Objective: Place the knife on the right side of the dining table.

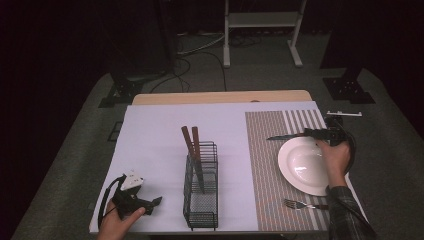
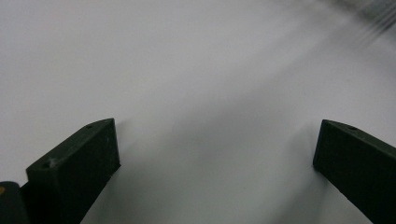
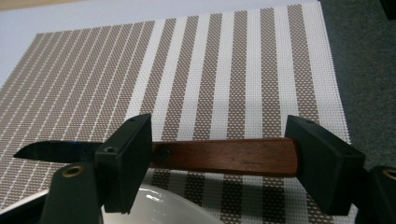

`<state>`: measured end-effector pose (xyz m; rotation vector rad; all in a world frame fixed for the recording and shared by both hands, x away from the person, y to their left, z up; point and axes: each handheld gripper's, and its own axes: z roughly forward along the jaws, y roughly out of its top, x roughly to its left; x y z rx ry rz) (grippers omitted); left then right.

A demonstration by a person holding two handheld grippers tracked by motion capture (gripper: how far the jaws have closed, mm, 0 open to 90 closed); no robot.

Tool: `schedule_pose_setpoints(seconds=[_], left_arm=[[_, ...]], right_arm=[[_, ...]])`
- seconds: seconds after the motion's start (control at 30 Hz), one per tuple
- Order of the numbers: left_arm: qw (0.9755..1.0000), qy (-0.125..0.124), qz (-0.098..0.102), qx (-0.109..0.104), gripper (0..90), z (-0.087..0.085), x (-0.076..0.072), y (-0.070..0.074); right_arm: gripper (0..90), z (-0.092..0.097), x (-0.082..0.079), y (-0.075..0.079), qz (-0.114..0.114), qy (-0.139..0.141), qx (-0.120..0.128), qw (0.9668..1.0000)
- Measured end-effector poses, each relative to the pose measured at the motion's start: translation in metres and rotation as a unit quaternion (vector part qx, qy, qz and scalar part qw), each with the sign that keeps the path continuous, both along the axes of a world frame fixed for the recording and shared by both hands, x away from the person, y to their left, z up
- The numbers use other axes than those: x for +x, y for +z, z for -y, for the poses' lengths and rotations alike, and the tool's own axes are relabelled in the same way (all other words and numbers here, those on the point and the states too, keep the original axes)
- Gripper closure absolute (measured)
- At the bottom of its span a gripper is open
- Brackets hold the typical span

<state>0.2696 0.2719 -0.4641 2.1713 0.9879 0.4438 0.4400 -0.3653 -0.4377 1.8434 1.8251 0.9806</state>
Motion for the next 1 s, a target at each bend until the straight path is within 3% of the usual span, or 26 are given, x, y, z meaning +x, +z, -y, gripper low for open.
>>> schedule_pose_setpoints(seconds=[0.17,0.3,0.43,1.0], left_arm=[[1.0,0.0,0.0,0.0,0.0,0.0,0.0,0.0],[1.0,0.0,0.0,0.0,0.0,0.0,0.0,0.0],[1.0,0.0,0.0,0.0,0.0,0.0,0.0,0.0],[1.0,0.0,0.001,0.001,0.0,0.0,0.0,0.0]], right_arm=[[22.5,-0.002,0.002,-0.001,-0.01,-0.004,-0.013,0.9999],[22.2,-0.007,0.003,-0.001,-0.016,-0.004,-0.048,0.9987],[22.5,-0.007,0.004,-0.001,-0.018,-0.004,-0.056,0.9983],[22.5,-0.008,-0.005,0.012,0.012,0.004,-0.028,0.9995]])
